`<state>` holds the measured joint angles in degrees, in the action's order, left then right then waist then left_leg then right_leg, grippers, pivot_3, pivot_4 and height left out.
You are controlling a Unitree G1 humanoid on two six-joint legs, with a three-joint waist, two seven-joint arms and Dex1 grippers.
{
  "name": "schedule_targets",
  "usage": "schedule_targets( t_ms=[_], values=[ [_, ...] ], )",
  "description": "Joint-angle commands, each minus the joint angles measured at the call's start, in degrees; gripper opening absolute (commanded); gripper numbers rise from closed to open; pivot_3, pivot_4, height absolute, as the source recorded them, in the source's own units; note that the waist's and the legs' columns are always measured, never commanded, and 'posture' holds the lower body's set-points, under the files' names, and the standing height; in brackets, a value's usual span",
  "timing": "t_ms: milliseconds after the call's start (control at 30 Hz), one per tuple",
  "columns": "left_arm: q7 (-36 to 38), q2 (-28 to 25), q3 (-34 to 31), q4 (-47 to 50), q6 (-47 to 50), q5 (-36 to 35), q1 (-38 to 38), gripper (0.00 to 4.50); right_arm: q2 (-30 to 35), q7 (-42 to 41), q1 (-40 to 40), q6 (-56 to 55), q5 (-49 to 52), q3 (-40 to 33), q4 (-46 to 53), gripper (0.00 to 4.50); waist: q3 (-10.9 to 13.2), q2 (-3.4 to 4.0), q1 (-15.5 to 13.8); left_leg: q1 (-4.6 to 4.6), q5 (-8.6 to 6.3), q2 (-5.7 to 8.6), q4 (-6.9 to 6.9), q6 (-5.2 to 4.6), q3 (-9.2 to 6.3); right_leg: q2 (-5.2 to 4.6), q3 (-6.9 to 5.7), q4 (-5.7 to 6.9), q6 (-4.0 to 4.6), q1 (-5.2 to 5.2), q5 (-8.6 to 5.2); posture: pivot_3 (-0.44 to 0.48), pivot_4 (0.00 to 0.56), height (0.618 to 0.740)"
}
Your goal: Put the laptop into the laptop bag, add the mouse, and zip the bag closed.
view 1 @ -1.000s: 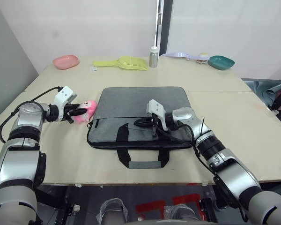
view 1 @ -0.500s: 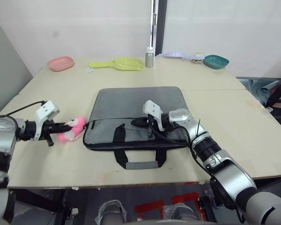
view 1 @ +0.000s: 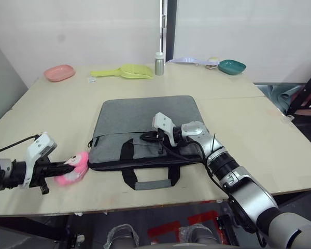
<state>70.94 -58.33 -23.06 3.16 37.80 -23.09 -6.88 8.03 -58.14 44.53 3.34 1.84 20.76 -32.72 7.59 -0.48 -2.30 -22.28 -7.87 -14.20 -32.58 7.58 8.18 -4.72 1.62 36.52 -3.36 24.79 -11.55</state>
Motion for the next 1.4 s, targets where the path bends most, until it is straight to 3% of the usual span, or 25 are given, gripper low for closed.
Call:
schedule_targets(
  t_ms=[33, 400, 667, 933, 1067, 1167, 1267, 1400],
  values=[
    [0.1, 0.1, -3.3, 7.1, 3.5, -3.6, -4.9, 0.02, 0.1, 0.6, -1.1, 0.7, -2.4, 1.2, -3.7, 0.0, 0.0, 0.03, 0.0, 0.01, 0.0, -0.01, 0.02, 0.0, 0.0, 0.02, 0.01, -0.01, 0.0, 0.0, 0.0, 0.0, 0.15, 0.74],
    [-2.4, 3.1, -5.8, 18.0, 8.1, -10.1, -12.4, 0.02, -1.1, 1.4, -0.7, 0.2, -2.9, 1.1, -6.9, 0.0, -0.1, 0.15, 0.1, 0.27, -0.01, -0.05, 0.58, 0.03, 0.04, 0.19, 0.06, -0.17, 0.01, 0.01, 0.01, 0.0, 0.15, 0.74],
    [-5.3, 4.8, -5.3, 15.2, 5.2, -8.9, -11.2, 0.02, -1.4, 1.4, -0.2, 0.4, -2.9, 0.9, -7.0, 0.0, -0.1, 0.17, 0.1, 0.26, -0.01, -0.05, 0.6, 0.03, 0.04, 0.22, 0.08, -0.24, 0.02, 0.01, 0.02, 0.0, 0.15, 0.74],
    [-2.5, 1.0, -7.4, 8.9, 1.4, -7.5, -11.7, 2.95, -1.2, 1.2, -0.1, 0.3, -2.9, 0.8, -7.4, 0.0, -0.1, 0.14, 0.1, 0.27, -0.01, -0.05, 0.63, 0.04, 0.03, 0.25, 0.08, -0.26, 0.03, 0.01, 0.02, 0.0, 0.15, 0.74],
    [3.0, -3.7, -10.3, 9.7, 5.0, -10.3, -14.0, 4.39, -1.5, 1.2, -0.1, 0.2, -2.8, 0.7, -7.6, 0.0, -0.2, 0.0, 0.2, 0.27, -0.02, -0.09, 0.65, 0.05, 0.0, 0.31, 0.07, -0.3, 0.03, 0.04, 0.02, 0.0, 0.15, 0.74],
    [8.3, -8.7, -11.7, 8.0, 5.8, -10.2, -14.9, 4.47, -1.9, 1.4, 0.2, 0.0, -2.7, 0.5, -8.1, 0.0, -0.2, -0.02, 0.1, 0.28, -0.02, -0.09, 0.66, 0.07, 0.0, 0.33, 0.09, -0.36, 0.03, 0.04, 0.02, 0.0, 0.15, 0.74],
    [12.5, -14.2, -9.3, 0.6, -1.4, -5.7, -12.2, 4.47, -2.3, 1.6, 0.5, -0.3, -2.7, 0.5, -8.7, 0.0, -0.3, -0.09, 0.0, 0.31, -0.03, -0.11, 0.72, 0.09, -0.02, 0.37, 0.06, -0.36, 0.04, 0.04, 0.03, 0.0, 0.15, 0.74],
    [14.7, -16.9, 0.0, -7.4, -9.6, -2.8, 0.1, 4.47, -2.7, 1.6, 0.9, -0.7, -2.6, 0.4, -9.7, 0.0, -0.3, -0.08, -0.1, 0.37, -0.03, -0.09, 0.89, 0.09, -0.02, 0.36, 0.06, -0.39, 0.06, 0.05, 0.04, 0.0, 0.15, 0.74]
  ],
)
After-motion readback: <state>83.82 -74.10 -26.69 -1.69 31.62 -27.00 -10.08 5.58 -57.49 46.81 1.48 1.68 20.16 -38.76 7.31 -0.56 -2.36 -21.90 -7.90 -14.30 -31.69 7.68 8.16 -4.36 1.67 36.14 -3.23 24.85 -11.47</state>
